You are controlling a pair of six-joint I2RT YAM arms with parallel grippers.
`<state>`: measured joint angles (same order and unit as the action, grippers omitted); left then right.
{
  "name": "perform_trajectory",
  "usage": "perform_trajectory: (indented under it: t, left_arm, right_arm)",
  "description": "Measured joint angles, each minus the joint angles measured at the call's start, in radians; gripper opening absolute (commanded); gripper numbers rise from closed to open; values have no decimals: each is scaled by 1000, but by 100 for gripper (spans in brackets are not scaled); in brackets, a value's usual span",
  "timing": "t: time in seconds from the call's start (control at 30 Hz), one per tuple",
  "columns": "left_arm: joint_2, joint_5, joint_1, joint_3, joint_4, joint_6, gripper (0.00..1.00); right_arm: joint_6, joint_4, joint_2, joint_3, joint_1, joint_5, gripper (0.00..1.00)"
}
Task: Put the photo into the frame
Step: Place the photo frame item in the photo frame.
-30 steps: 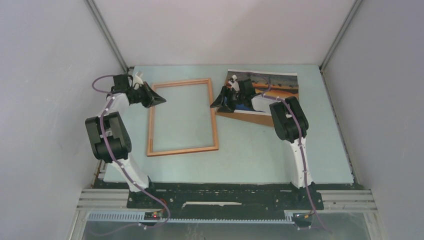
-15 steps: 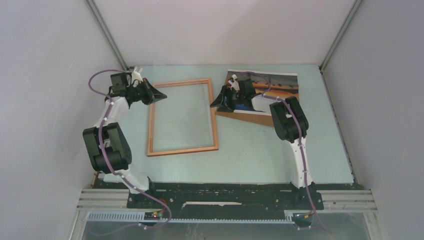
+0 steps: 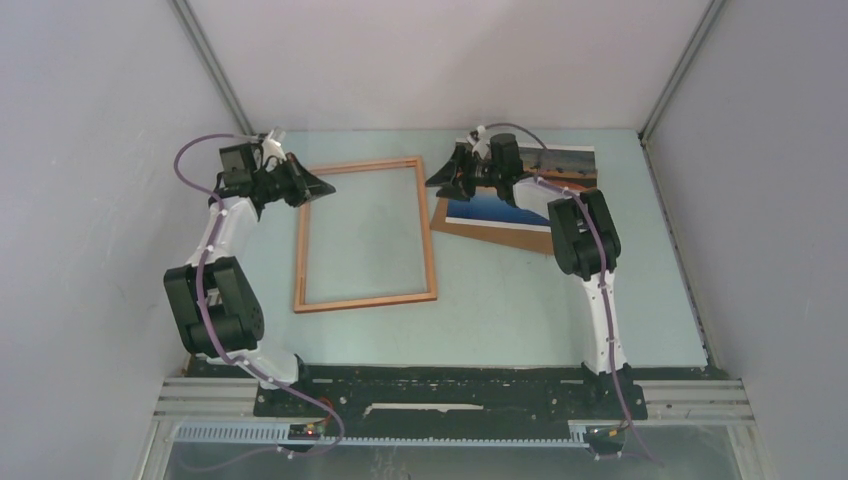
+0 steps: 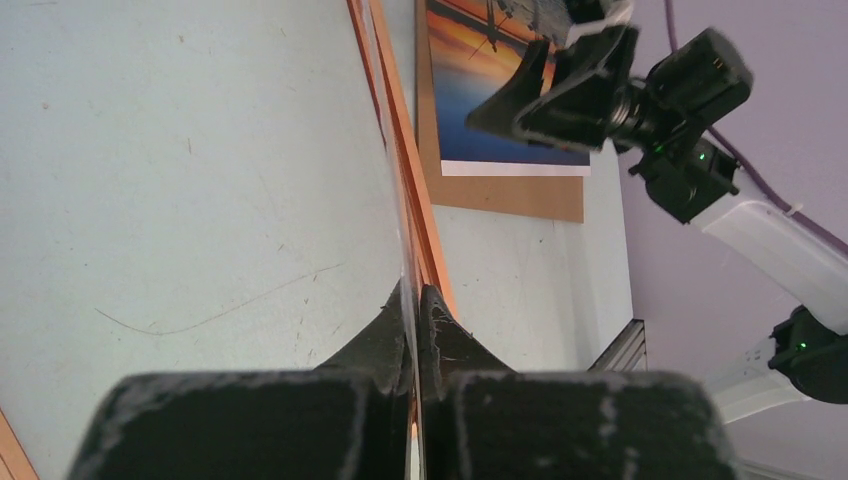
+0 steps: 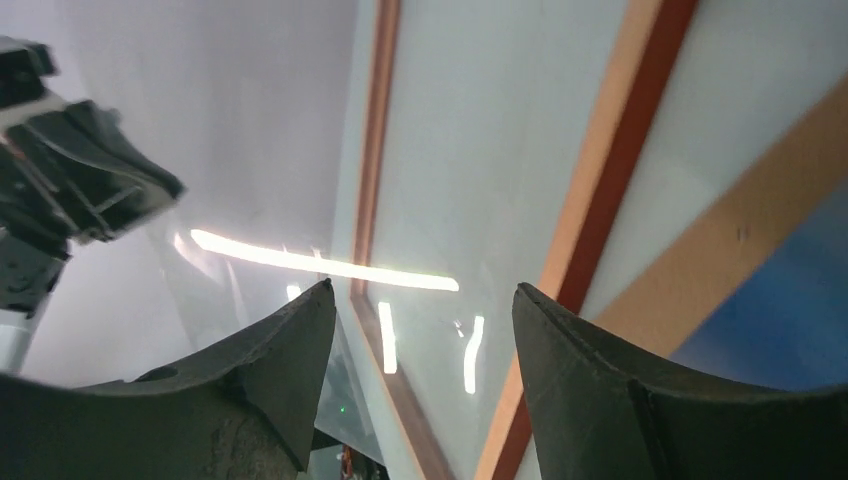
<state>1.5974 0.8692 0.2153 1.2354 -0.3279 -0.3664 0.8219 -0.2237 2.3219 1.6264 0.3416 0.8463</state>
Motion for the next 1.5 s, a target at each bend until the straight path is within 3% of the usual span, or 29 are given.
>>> perform_trajectory:
  t: [0.17,0.33,1.07,1.5]
  left_arm:
    - [-3,0,0,-13,5,0,0]
    - [-3,0,0,-13,5,1,0]
    - [-9,0,-2,-13,5,2,0]
    - [-9,-1,-2,-13,5,1,0]
  right_arm:
    - [37,-18,80,197,-18,32,73]
    - [67,-32,149,277,-10,51,73]
    - [127,-20,268,331,52,62,71]
    - [181,-103,284,289,66,83,59]
